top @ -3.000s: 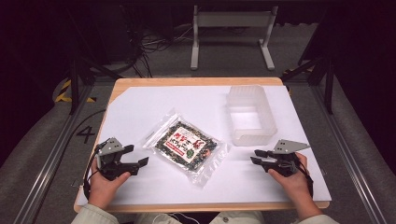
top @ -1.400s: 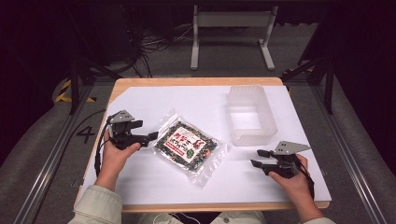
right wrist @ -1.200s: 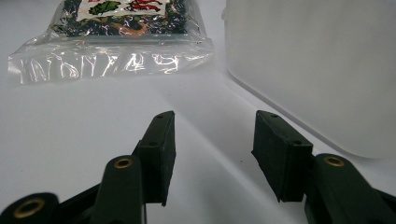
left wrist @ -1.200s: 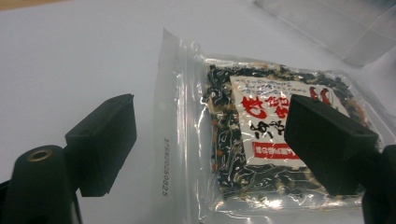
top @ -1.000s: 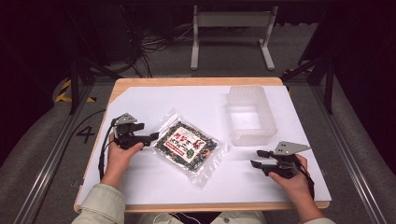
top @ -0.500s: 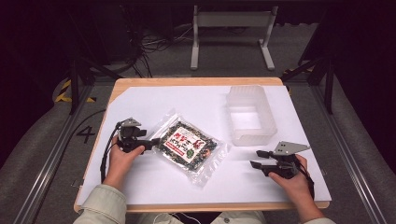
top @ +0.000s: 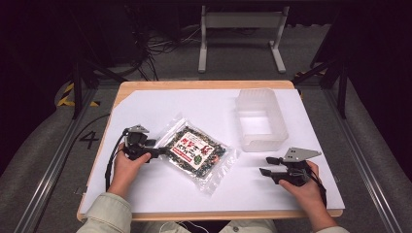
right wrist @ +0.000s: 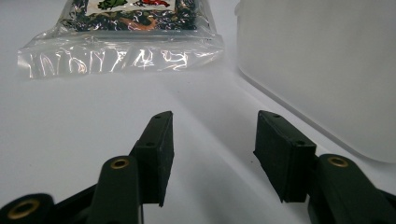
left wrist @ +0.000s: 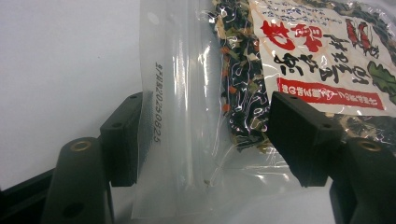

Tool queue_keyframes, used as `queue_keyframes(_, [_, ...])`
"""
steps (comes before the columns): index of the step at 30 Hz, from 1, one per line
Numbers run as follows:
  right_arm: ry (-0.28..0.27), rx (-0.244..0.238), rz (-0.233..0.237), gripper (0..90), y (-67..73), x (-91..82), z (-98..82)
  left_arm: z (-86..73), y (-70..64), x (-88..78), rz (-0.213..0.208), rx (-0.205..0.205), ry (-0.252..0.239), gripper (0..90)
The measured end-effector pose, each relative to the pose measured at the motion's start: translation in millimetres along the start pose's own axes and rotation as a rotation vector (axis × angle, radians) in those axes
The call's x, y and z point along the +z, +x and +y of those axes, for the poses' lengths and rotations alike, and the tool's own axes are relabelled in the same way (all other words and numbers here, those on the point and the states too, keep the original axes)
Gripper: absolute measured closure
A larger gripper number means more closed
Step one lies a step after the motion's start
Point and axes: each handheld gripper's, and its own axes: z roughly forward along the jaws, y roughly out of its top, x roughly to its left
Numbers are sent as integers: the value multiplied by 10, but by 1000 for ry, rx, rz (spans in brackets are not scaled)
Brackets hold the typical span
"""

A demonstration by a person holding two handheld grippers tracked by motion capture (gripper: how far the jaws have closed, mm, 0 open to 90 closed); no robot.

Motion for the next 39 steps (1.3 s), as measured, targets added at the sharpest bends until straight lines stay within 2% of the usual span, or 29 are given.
queue_keyframes(5, [-2, -4, 11, 455, 7, 4, 3, -11, 0, -5, -12, -21, -5, 429])
queue_keyframes(8, [-5, -6, 14, 450, 9, 5, 4, -20, 1, -7, 6, -21, -2, 514])
queue_keyframes(14, [-8, -10, 17, 442, 15, 5, 8, -17, -30, -9, 13, -19, 1, 537])
queue_keyframes(16, [-9, -11, 19, 439, 16, 6, 9, -16, -46, -19, 37, -11, -2, 551])
queue_keyframes(17, [-9, -13, 19, 437, 16, 7, 9, -18, -49, -25, 43, -11, 3, 642])
queue_keyframes(20, [-11, -13, 22, 434, 17, 8, 10, -24, -57, -24, 41, -21, 2, 648])
queue_keyframes(23, [-12, -15, 24, 431, 21, 7, 13, -19, -90, -32, 52, -12, 1, 683])
queue_keyframes(25, [-12, -15, 25, 430, 21, 10, 12, -19, -121, -31, 58, -3, 4, 815])
queue_keyframes(28, [-13, -15, 26, 428, 21, 10, 13, -11, -146, -28, 79, 22, 7, 835])
queue_keyframes(31, [-14, -15, 28, 426, 24, 11, 15, -20, -139, -25, 69, 6, 4, 850])
queue_keyframes(34, [-14, -15, 29, 424, 24, 12, 15, -24, -135, -23, 74, 17, 5, 859])
queue_keyframes(36, [-14, -16, 30, 423, 25, 13, 16, -27, -155, -17, 85, 23, 3, 874])
queue_keyframes(37, [-14, -16, 31, 423, 26, 13, 16, -29, -167, -6, 123, 41, 9, 895])
queue_keyframes(39, [-14, -16, 30, 423, 26, 13, 17, -33, -171, -6, 125, 35, 5, 895])
